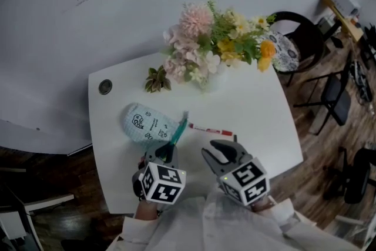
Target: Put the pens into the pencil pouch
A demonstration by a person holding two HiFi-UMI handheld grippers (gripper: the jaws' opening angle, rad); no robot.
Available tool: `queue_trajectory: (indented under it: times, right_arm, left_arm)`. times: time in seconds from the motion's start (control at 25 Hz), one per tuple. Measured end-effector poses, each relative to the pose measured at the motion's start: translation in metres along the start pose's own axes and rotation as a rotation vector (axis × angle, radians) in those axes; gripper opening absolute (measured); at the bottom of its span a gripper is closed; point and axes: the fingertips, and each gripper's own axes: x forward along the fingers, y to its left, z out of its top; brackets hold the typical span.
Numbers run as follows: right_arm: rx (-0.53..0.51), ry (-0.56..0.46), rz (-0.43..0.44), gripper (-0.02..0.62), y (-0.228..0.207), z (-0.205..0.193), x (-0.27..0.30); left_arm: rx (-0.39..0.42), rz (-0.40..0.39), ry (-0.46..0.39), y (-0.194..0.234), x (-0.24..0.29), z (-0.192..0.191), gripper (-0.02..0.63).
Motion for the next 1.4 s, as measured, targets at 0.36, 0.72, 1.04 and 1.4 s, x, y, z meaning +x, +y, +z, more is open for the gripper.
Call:
queue_trajectory:
  times: [0.36,0.72,1.04,1.4]
  right_arm:
    - [0.006,-0.004,0.028,0.109,0.005,0.004,0.001]
    - [0.010,-0.025,0.027,0.109,0.002,0.013,-0.003]
    - [0.005,-0.042,0.033,0.109,0.007,0.018,-0.004]
    - [0.003,-0.050,0.032,0.109,0.009,0.019,-0.007]
  left_arm:
    - [-0.180,-0.070,-0.111,-0.006,-0.029,0.018,0.029]
    - [-0.362,-0.137,-0.287,0.001,-0.075,0.048,0.029]
    - [-0.470,-0.273,-0.428,-0.005,-0.110,0.068,0.029]
    - [-0.610,-0.405,-0.545,-0.005,-0.131,0.077,0.030]
